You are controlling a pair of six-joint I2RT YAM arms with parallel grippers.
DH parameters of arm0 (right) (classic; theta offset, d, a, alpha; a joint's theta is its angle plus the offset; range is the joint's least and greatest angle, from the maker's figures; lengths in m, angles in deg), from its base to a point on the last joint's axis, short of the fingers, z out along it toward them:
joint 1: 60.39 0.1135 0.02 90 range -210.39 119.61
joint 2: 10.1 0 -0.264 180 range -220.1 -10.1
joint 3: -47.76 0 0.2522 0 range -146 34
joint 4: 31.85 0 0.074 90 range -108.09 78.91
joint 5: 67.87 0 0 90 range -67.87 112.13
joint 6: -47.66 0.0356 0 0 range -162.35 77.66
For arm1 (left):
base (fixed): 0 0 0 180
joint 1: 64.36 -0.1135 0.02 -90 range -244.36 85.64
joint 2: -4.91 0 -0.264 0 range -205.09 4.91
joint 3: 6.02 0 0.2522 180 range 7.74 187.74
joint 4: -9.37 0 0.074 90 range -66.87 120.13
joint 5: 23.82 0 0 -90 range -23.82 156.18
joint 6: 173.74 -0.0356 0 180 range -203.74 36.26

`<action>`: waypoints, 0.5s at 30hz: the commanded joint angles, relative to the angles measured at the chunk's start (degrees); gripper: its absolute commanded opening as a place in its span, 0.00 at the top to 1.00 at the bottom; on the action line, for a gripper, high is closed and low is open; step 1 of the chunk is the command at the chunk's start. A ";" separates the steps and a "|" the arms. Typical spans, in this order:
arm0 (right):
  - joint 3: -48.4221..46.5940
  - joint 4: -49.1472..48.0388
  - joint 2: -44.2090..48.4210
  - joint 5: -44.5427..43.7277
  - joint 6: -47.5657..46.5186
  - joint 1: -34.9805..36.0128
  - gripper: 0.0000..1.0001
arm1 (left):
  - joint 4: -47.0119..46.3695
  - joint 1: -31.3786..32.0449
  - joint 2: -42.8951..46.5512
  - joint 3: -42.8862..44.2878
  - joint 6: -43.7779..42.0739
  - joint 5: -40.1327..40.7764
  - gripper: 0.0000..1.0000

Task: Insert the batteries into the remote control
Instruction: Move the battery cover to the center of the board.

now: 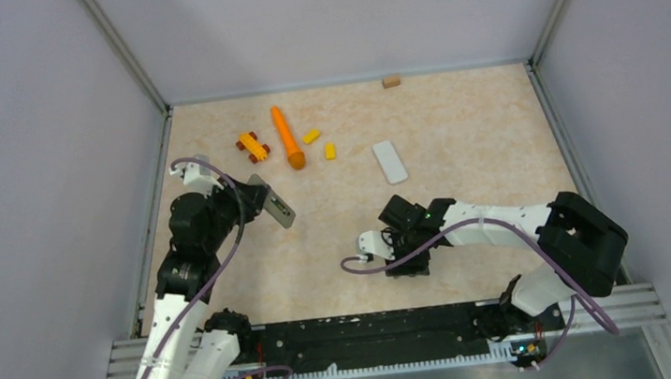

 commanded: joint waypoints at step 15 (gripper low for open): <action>-2.66 -5.94 -4.99 0.46 2.29 -0.12 0.70 | -4.37 -1.48 -0.46 1.28 0.05 -2.19 1.00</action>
